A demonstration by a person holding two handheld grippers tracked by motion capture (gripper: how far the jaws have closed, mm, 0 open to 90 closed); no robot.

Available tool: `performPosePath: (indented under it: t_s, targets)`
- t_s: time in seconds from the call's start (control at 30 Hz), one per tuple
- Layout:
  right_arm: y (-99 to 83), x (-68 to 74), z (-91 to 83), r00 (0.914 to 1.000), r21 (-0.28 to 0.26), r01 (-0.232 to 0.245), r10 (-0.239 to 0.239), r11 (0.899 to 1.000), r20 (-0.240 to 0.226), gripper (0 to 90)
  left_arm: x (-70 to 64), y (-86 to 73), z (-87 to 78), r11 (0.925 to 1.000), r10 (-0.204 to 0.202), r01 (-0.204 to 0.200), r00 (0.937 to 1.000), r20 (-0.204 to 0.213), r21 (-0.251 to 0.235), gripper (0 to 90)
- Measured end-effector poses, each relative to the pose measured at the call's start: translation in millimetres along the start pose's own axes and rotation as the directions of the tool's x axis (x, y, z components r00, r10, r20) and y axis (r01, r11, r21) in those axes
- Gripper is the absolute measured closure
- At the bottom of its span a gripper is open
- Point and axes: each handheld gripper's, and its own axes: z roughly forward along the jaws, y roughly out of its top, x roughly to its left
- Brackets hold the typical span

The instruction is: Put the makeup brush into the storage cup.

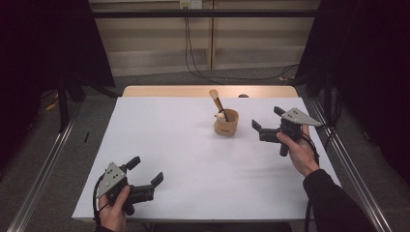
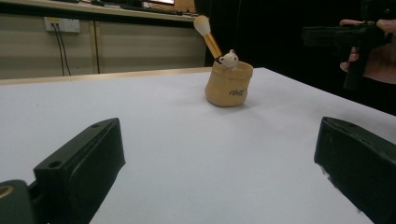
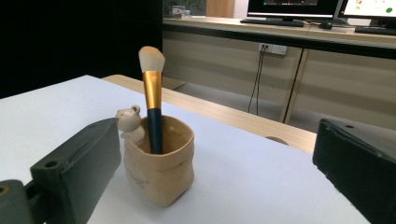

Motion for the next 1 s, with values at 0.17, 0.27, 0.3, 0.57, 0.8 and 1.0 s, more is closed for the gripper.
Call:
performPosePath:
  t_s: [0.17, 0.27, 0.3, 0.57, 0.8, 1.0]
  targets:
    - [-0.6, 2.6, -13.7, 1.0000, 0.002, 0.005, -0.005, 1.000, 0.004, 0.5, 0.0, -0.2, -0.2, 1.0000, 0.000, 0.000, 1.0000, -0.007, 0.001, 1.1]
    - [-2.7, 3.6, -22.7, 1.0000, 0.000, -0.004, 0.004, 1.000, 0.001, 0.7, -0.4, 0.1, -1.0, 1.0000, -0.002, 0.002, 1.0000, -0.001, -0.003, 1.1]
    - [-3.5, 4.3, -25.6, 1.0000, 0.007, -0.008, 0.008, 1.000, 0.005, 0.8, 0.4, 0.1, -1.1, 1.0000, 0.000, 0.000, 1.0000, -0.002, -0.001, 1.1]
    - [-5.6, 7.2, -50.1, 0.9991, 0.004, -0.040, 0.040, 0.999, 0.010, 0.8, -0.4, 0.6, -1.9, 1.0000, -0.008, 0.008, 1.0000, -0.004, -0.003, 1.1]
    - [-13.2, 11.2, -73.0, 0.9986, 0.019, -0.052, 0.052, 0.998, -0.004, 1.5, -1.7, 1.2, -2.8, 0.9999, -0.008, 0.008, 0.9999, 0.012, -0.007, 1.1]
    - [-18.7, 11.0, -83.6, 0.9979, 0.022, -0.065, 0.064, 0.998, 0.009, 2.2, -2.4, 1.5, -3.8, 1.0000, 0.006, -0.006, 0.9999, 0.013, -0.003, 1.1]
